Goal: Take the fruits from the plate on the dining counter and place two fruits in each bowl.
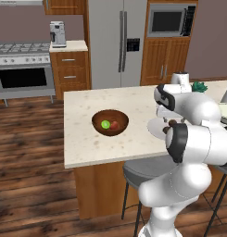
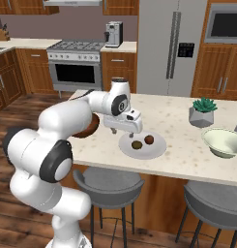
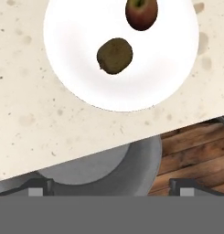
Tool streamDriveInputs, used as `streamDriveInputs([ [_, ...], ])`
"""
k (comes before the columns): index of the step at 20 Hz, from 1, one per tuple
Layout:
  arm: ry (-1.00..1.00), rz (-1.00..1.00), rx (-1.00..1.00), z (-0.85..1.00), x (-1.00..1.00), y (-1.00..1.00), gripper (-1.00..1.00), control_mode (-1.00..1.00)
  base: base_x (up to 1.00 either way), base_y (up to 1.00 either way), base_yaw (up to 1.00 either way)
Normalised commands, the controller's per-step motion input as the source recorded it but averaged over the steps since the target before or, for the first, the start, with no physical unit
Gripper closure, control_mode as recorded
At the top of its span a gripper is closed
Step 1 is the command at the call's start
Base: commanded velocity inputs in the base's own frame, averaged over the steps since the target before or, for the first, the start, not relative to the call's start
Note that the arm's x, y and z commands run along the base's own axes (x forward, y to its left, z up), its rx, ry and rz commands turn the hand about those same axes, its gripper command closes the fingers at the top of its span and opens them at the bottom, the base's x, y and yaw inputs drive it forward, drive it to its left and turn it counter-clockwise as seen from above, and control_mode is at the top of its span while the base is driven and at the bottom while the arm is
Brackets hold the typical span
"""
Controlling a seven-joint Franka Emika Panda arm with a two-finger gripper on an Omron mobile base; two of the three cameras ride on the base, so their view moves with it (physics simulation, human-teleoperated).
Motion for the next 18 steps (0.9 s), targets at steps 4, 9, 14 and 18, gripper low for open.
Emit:
streamDriveInputs([
  [4, 0.0, -0.01, 0.0, -0.02, -0.03, -0.06, -1.0, 1.0, 0.0, -0.28, -0.01],
  [9, 0.0, 0.0, 0.0, 0.0, 0.0, 0.0, -1.0, 1.0, 0.07, -0.76, -0.04],
  [14, 0.0, 0.0, 0.0, 0.0, 0.0, 0.0, -1.0, 1.0, 0.17, -0.79, -0.02],
  [18, 0.0, 0.0, 0.0, 0.0, 0.0, 0.0, -1.0, 1.0, 0.19, -0.71, 0.0],
])
